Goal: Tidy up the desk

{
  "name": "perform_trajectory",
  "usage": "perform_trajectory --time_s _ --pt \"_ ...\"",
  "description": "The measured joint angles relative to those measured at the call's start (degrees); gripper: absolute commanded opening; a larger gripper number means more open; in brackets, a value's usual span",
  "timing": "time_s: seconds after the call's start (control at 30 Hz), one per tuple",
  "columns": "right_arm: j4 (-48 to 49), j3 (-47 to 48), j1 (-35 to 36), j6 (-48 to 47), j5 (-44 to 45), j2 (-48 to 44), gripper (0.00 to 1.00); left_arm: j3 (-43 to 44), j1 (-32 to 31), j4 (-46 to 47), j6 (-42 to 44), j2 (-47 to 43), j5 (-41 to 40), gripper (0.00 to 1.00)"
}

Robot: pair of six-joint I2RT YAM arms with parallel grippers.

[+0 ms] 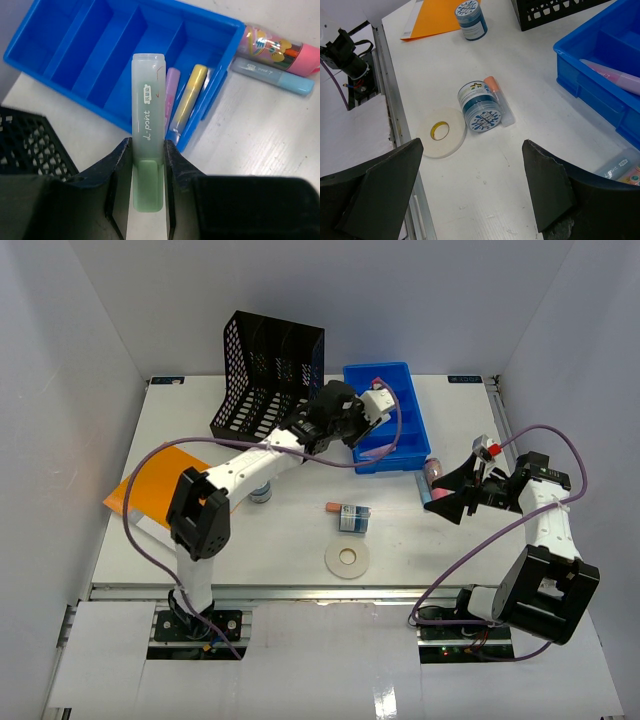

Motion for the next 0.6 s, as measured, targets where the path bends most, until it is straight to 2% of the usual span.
perform_trajectory --time_s 0.23,0.6 --pt "-0.12 0.00 -0.34 -0.20 -0.05 0.05 0.87 13.08 0.04 -4.31 5.45 12.38 5.32 0.13" --pt "-2.13 0.31 -0.81 -2.19 -0.12 1.77 0.87 15.40 0.04 -3.20 9.11 16.09 8.18 0.15"
